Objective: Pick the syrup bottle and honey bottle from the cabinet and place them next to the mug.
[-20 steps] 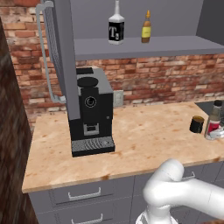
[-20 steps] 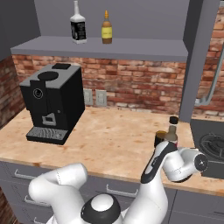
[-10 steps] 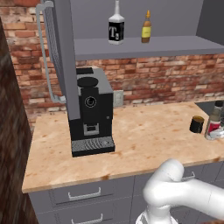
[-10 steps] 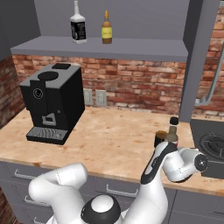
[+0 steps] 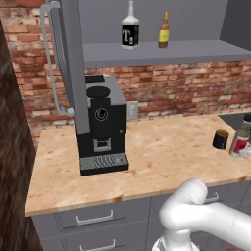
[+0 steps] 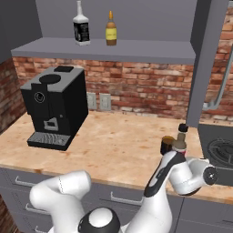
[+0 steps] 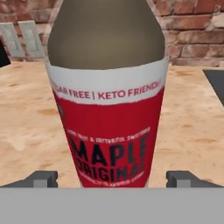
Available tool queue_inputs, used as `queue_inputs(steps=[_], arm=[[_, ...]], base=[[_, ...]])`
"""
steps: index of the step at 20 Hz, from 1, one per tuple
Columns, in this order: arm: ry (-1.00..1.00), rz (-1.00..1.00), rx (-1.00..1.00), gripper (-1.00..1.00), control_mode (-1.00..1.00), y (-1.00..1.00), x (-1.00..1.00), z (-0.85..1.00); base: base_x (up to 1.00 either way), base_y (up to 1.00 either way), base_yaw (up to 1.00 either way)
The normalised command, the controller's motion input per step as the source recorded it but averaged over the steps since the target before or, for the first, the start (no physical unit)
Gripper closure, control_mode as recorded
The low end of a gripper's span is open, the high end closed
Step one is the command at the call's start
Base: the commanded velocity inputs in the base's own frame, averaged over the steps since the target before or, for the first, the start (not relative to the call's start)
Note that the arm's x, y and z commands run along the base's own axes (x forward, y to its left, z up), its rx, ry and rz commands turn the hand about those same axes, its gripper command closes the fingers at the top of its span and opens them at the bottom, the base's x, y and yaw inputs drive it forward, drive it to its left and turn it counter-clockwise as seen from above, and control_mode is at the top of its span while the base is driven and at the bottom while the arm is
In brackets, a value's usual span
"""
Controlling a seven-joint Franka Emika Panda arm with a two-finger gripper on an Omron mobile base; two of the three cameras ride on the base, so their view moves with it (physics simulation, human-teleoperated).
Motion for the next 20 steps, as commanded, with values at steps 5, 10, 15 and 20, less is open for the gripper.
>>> queue_inputs(steps=[5,10,15,20], arm=[[-0.05,0.0,0.0,-1.0,-1.0,0.0,-0.17,0.0],[-0.06,-0.02,0.0,-1.0,-1.0,0.02,-0.52,0.14],[-0.12,-0.02,0.0,-1.0,-1.0,0.2,-0.62,0.47],[-0.13,0.0,0.0,-1.0,-1.0,0.37,-0.48,0.65]], base=[[0.0,0.0,0.0],[0.0,0.0,0.0],[0.0,0.0,0.0],[0.0,0.0,0.0]])
